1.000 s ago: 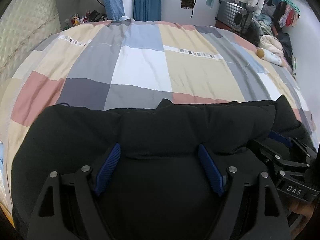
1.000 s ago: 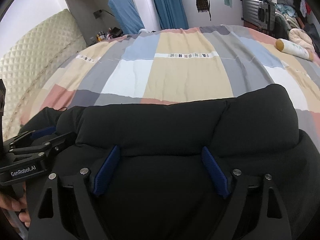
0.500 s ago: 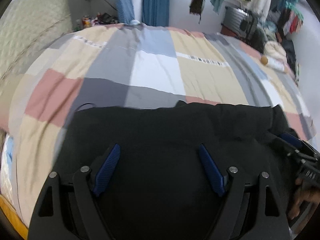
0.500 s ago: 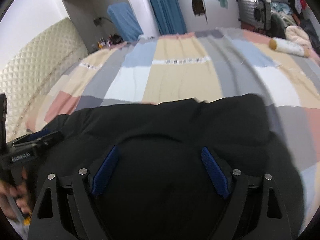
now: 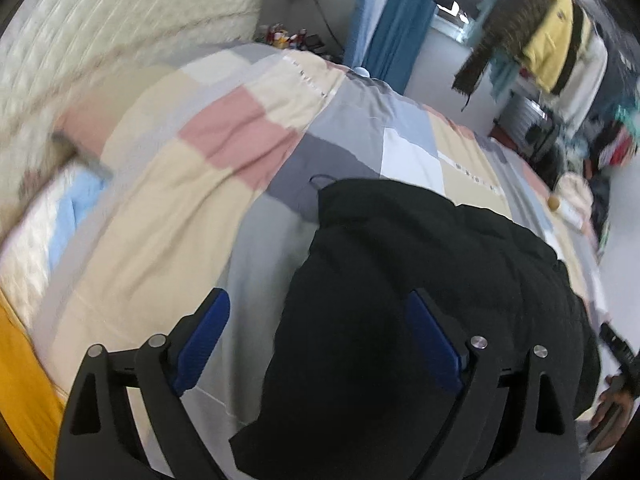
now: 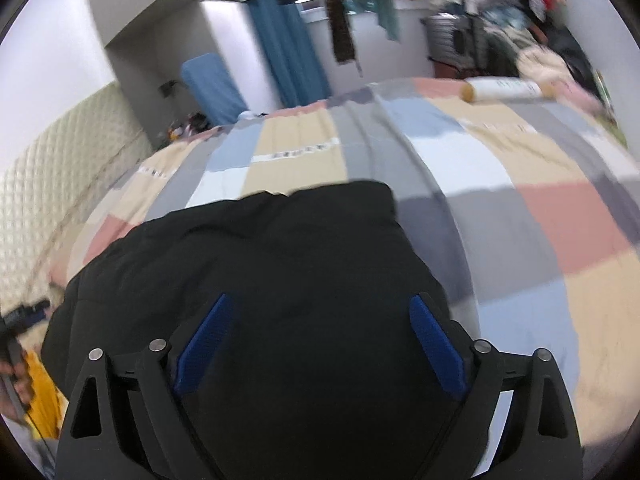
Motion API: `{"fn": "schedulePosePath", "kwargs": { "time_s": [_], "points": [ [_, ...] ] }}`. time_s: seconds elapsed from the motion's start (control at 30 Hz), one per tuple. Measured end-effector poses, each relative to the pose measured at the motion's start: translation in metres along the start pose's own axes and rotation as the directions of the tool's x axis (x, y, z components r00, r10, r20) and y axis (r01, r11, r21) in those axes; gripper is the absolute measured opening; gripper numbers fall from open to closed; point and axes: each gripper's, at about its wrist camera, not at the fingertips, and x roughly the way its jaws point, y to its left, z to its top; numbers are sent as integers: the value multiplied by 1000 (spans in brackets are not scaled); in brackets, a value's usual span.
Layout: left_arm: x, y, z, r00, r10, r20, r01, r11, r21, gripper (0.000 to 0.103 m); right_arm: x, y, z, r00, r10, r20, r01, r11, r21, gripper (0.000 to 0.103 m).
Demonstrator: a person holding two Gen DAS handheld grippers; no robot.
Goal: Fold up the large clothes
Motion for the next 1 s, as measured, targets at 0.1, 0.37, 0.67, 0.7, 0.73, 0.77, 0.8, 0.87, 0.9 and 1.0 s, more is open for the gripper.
{"fn": "schedulePosePath", "kwargs": {
  "time_s": [0.1,0.37,0.67,0.7,0.73,0.77,0.8,0.87,0.9,1.0],
  "points": [
    [14,14,-19,999,-42,-28,40,998,-57,90,0,-20,-6,1000,-21,-14,21,998,55,94],
    [17,6,-24,986,-165,2,165,986,-29,85,13,-40,-23,993,41,-109,-33,996,81,91],
    [-20,0,-33,959,-271,89,267,962,54,12,-14,9,-27,999,-18,-28,13,987,-162,14],
    [-24,0,-34,958,-269,94,265,962,61,12,-13,9,-28,999,-26,-34,21,986,-163,13],
    [-27,0,-36,960,-264,95,258,964,69,12,-12,9,-30,998,-35,-46,27,986,-167,13],
    [-27,-1,-38,966,-244,89,238,968,80,12,-10,8,-32,997,-46,-63,34,984,-175,13],
    [-25,-4,-40,977,-198,77,190,976,102,12,-6,7,-34,995,-57,-82,41,982,-183,14],
    [-16,-6,-43,985,-166,44,160,981,106,12,-4,8,-39,992,-73,-106,51,979,-199,14],
    [-12,-6,-43,987,-158,28,155,983,100,12,-1,9,-41,989,-83,-119,57,976,-209,15],
    [-4,-9,-46,992,-122,-8,122,986,110,13,6,11,-47,983,-101,-154,64,971,-231,17]
  ]
}}
